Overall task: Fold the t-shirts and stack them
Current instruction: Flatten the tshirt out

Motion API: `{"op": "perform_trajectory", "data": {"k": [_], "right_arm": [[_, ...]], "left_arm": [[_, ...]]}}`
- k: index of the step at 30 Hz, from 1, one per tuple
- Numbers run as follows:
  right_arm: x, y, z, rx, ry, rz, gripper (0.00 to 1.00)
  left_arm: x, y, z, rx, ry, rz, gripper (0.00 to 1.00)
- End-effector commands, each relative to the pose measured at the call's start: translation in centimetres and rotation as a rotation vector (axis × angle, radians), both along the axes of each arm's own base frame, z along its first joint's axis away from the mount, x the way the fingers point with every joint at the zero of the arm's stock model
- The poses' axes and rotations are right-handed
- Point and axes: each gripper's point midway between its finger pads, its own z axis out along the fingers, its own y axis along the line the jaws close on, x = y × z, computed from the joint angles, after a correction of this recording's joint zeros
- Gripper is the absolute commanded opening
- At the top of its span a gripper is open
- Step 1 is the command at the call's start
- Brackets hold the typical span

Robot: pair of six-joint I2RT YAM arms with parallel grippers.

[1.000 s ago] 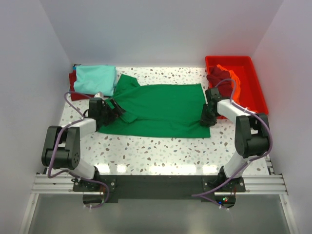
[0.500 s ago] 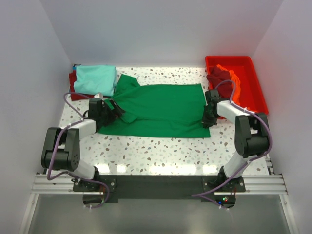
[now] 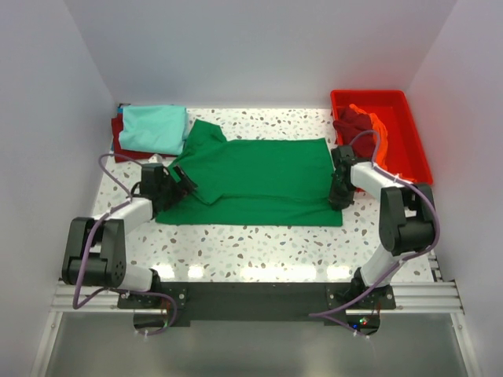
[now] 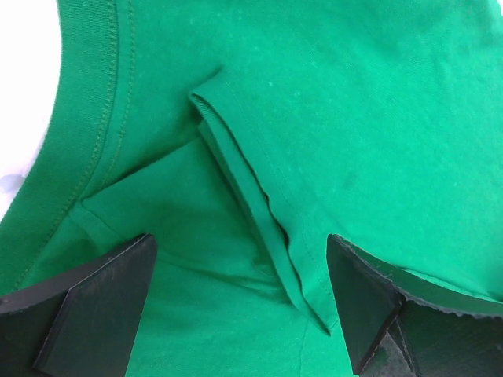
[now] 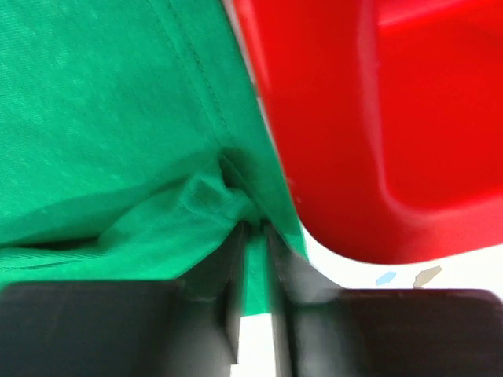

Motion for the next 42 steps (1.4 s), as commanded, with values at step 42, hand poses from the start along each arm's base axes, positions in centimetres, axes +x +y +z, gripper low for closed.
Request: {"op": "perform_trajectory", "data": {"k": [42], "right_arm": [[-7.7, 4.1, 0.0, 0.179, 0.145, -0.005, 0.36]], "left_arm": [[-9.8, 2.0, -3.0, -0.033, 0.234, 0.236, 0.95]]}}
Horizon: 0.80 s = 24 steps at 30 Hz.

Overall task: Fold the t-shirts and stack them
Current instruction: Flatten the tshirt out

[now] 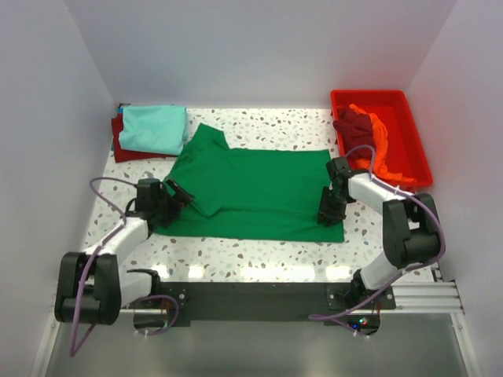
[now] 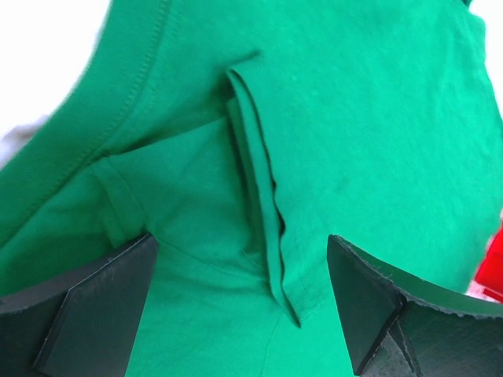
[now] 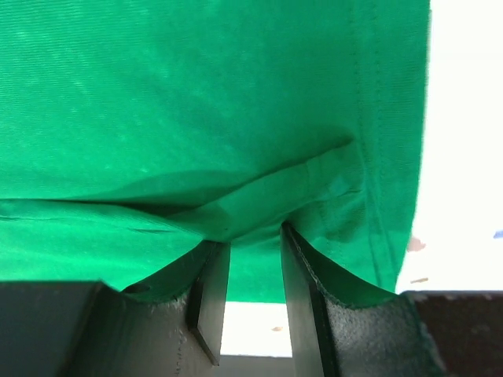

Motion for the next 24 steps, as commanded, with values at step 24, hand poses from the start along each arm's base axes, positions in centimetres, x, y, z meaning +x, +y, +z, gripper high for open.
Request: {"op": "perform_trajectory", "data": {"k": [24], "right_arm": [[-2.6, 1.6, 9.2, 0.099, -0.144, 0.064, 0.52]], "left_arm": [[-4.6, -1.9, 2.8, 0.038, -0.023, -0.069, 0.92]]}}
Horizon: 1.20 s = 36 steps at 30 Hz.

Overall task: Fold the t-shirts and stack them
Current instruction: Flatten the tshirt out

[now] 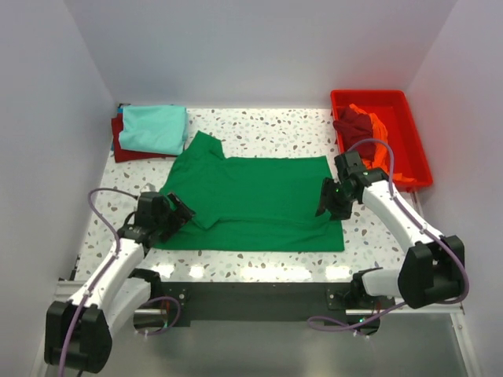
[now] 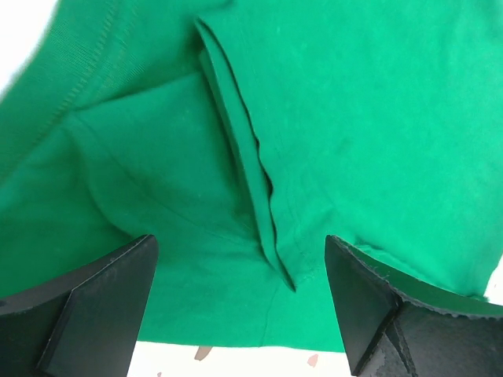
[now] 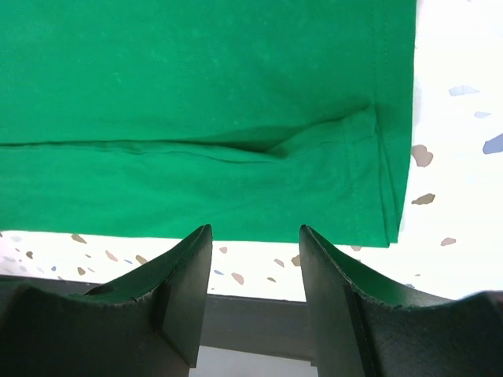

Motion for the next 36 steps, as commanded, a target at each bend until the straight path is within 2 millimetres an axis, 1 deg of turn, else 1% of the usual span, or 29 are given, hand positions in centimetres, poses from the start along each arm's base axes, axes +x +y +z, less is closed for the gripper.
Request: {"op": "perform_trajectory", "data": {"k": [1, 2, 3, 4, 5, 7, 11, 18, 25, 28, 29, 30, 36], "right_arm": [[-0.9, 0.1, 0.9, 0.013, 0.002, 0.015, 0.52], [-1.0, 0.2, 0.9, 0.015, 0.002, 0.016, 0.52], [-1.0, 0.2, 1.1, 0.019, -0.009, 0.013, 0.52], [-1.3, 0.2, 0.9, 0.021, -0.005, 0.009, 0.52], [-1.4, 0.2, 0.9, 0.024, -0.01, 0.008, 0.52], [-1.6, 0.1, 0.8, 0.026, -0.017, 0.003, 0.52], [-2.0, 0.0, 0.5, 0.026, -0.014, 0.002, 0.52], [-1.9, 0.0, 0.3, 0.026, -0.022, 0.002, 0.52], [-2.1, 0.0, -0.2, 0.026, -0.008, -0.004, 0.52], [-2.1, 0.0, -0.3, 0.025, -0.007, -0.007, 0.52], [-2.1, -0.1, -0.4, 0.021, -0.005, -0.008, 0.52], [-2.1, -0.1, -0.4, 0.023, -0.004, -0.006, 0.52], [-2.1, -0.1, -0.5, 0.02, 0.0, -0.01, 0.52]], "left_arm": [[2.0, -1.3, 1.4, -0.015, -0.051, -0.044, 0.92], [2.1, -1.1, 0.9, 0.002, -0.028, -0.038, 0.92], [2.1, -0.9, 0.8, 0.016, -0.022, -0.035, 0.92], [2.4, -0.9, 1.1, 0.026, -0.027, -0.042, 0.92], [2.6, -0.1, 0.8, 0.065, -0.016, -0.016, 0.92], [3.1, 0.1, 1.3, 0.084, -0.03, -0.019, 0.92], [4.4, -0.6, 1.7, 0.061, -0.062, -0.042, 0.9], [5.5, -0.9, 1.9, 0.053, -0.062, -0.041, 0.88], [6.1, -1.4, 0.8, 0.038, -0.04, -0.049, 0.81], [6.5, -1.7, 0.8, 0.036, -0.043, -0.054, 0.79], [6.5, -1.8, 0.8, 0.036, -0.041, -0.055, 0.76], [6.6, -2.2, 1.1, 0.018, -0.046, -0.07, 0.75], [7.5, -2.8, 1.9, 0.003, -0.066, -0.079, 0.7]]}}
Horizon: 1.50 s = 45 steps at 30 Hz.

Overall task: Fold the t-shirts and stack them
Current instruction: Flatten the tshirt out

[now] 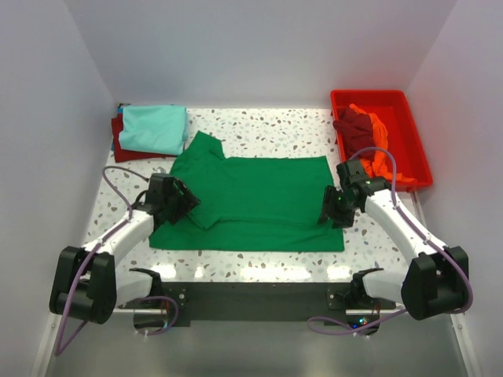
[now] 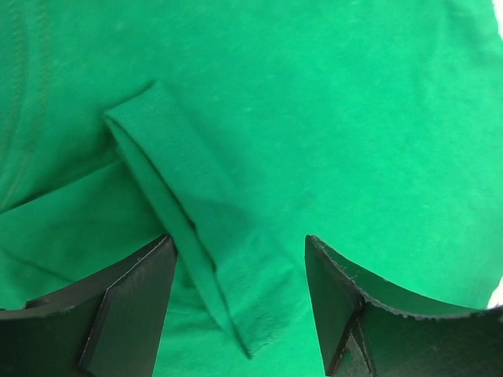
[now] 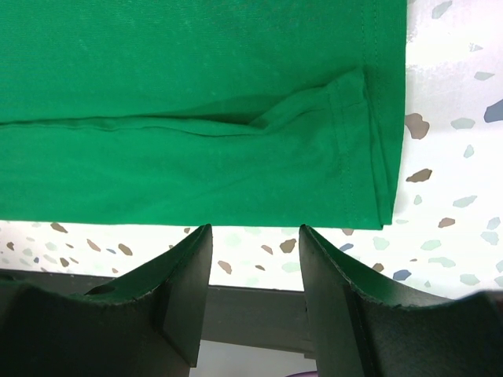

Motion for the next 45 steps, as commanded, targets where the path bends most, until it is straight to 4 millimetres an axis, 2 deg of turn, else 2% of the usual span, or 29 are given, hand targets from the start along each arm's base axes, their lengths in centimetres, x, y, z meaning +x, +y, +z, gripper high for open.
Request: {"op": "perform_trajectory", "data": {"k": [1, 10, 13, 14, 17, 19, 22, 28, 35, 41, 44, 45], "right_arm": [[0.3, 0.4, 0.2, 0.019, -0.019, -0.005, 0.52], [0.6, 0.3, -0.2, 0.01, -0.011, -0.01, 0.52], [0.6, 0.3, -0.3, 0.01, -0.01, -0.01, 0.52], [0.6, 0.4, -0.2, 0.011, -0.011, -0.01, 0.52], [0.7, 0.3, -0.3, 0.008, -0.007, -0.012, 0.52], [0.8, 0.4, -0.4, 0.007, -0.004, -0.012, 0.52], [0.9, 0.5, -0.5, 0.008, -0.002, -0.009, 0.52], [1.1, 0.5, -0.6, 0.01, 0.001, -0.008, 0.52], [1.1, 0.7, -0.7, 0.019, 0.004, -0.008, 0.51], [2.7, 3.2, 1.9, 0.091, -0.092, 0.059, 0.52], [3.6, 5.7, 3.4, 0.119, -0.134, 0.115, 0.52], [3.9, 7.6, 4.1, 0.138, -0.157, 0.156, 0.52]], "left_arm": [[2.7, -1.0, 2.6, -0.026, -0.101, -0.022, 0.7], [3.6, -1.6, 1.7, -0.021, -0.071, -0.04, 0.62], [3.8, -1.7, 1.3, -0.017, -0.053, -0.044, 0.55], [3.8, -1.7, 1.3, -0.016, -0.05, -0.044, 0.49], [4.1, -2.1, 1.4, -0.014, -0.054, -0.055, 0.39], [4.2, -2.2, 1.5, -0.013, -0.048, -0.057, 0.38], [4.2, -2.6, 1.7, -0.014, -0.038, -0.068, 0.38], [3.0, -2.2, 1.9, 0.021, 0.001, -0.07, 0.49], [2.2, -1.1, 2.7, 0.07, -0.017, -0.058, 0.49], [2.4, -0.9, 3.4, 0.067, -0.041, -0.039, 0.5], [2.4, -0.3, 3.1, 0.063, -0.025, -0.022, 0.51], [2.4, -0.1, 3.3, 0.059, -0.029, -0.017, 0.51]]}}
